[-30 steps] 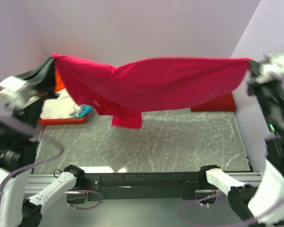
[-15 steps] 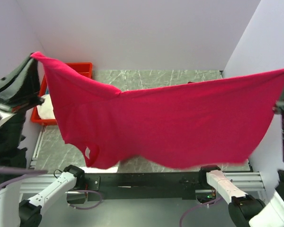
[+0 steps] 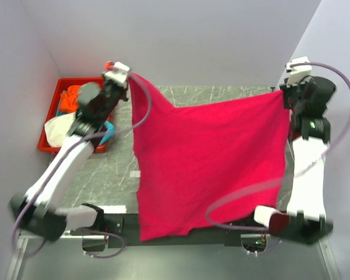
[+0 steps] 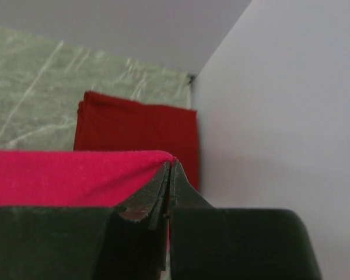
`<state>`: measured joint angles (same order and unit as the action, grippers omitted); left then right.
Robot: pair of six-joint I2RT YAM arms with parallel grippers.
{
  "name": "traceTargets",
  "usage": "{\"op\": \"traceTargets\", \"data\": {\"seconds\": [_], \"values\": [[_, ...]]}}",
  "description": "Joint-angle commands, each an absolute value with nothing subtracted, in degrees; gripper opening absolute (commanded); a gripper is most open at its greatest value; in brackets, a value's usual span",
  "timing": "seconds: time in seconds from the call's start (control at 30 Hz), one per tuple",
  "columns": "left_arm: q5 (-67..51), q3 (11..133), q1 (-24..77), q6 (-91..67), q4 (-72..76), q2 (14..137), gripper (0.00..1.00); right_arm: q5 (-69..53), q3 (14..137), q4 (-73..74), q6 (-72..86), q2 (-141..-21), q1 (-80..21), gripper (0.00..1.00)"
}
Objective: Fold and stack the t-shirts
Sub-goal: Flatten the tshirt out
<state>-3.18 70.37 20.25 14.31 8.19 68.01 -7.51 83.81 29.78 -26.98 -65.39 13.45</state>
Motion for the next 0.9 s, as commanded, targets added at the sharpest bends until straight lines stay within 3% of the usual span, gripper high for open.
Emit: {"op": "traceTargets", "data": {"seconds": [0.0, 0.27, 0.47, 0.87], "values": [[-2.89, 71.36, 16.36, 12.67, 16.41, 77.49, 0.00, -16.25, 80.86, 19.01, -24.43, -74.31, 15.82, 0.00], [-4.14, 91.80, 10.46, 10.37, 13.11, 108.67, 0.00, -14.16, 87.96, 12.84, -25.40, -97.72, 12.84, 0.00], [-6.15, 109.85, 9.49, 10.81, 3.17, 123.29, 0.00, -10.20, 97.99, 13.62, -24.35, -109.85, 12.13, 0.00], [-8.35, 105.92, 9.32, 10.99, 6.41, 122.53, 0.00, -12.30, 100.55, 14.33, -24.52, -114.87, 12.04, 0.00]]}}
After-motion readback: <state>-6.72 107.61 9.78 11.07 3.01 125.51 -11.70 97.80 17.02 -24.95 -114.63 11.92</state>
